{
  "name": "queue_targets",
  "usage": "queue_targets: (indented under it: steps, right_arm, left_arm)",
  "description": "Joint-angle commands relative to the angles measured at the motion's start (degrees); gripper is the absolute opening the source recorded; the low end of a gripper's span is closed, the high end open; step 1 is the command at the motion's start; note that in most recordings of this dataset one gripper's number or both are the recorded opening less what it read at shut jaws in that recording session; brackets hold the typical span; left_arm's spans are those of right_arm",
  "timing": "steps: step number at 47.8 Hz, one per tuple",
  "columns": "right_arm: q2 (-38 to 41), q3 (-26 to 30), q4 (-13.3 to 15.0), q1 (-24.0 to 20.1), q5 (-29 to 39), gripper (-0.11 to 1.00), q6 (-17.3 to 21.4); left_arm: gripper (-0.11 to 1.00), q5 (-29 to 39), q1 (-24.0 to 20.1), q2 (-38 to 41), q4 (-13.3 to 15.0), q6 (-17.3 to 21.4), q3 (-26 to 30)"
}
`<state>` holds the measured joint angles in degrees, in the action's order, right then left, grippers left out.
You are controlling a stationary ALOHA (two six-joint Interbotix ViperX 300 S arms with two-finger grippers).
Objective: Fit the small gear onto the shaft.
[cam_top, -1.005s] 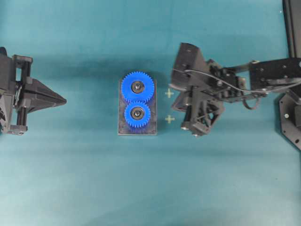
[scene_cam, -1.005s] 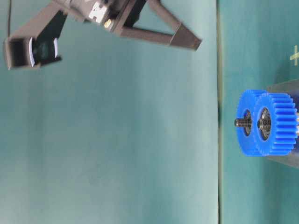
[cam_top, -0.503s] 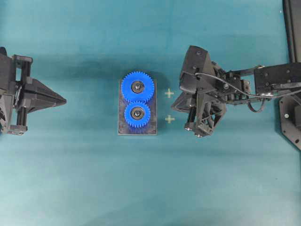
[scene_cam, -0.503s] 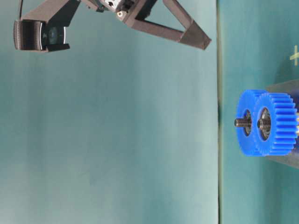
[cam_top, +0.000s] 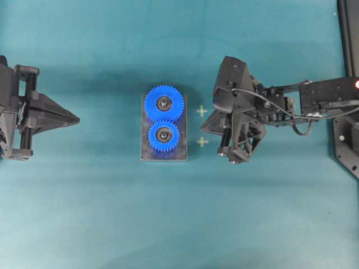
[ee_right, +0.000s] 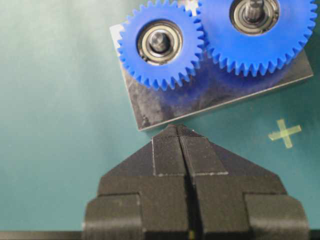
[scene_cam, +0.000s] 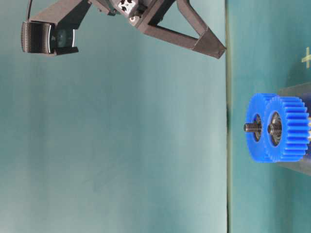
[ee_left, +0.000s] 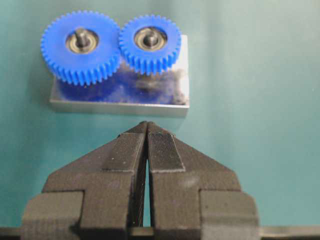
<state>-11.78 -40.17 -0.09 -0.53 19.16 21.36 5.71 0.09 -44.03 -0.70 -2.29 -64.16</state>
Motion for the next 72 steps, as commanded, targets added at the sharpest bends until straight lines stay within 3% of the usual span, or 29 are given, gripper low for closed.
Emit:
queue_targets:
  steps: [1, 72]
  right_arm:
    - [-0.44, 0.44, 0.09, 0.09, -0.44, -0.02, 0.09]
    - [-0.44, 0.44, 0.09, 0.26, -0.53, -0.02, 0.44]
  left_arm:
    - [0.0, -0.53, 0.0, 0.26, -0.18, 0.0, 0.62]
    - [0.0, -0.7, 0.0, 2.2, -0.18, -0.09, 0.79]
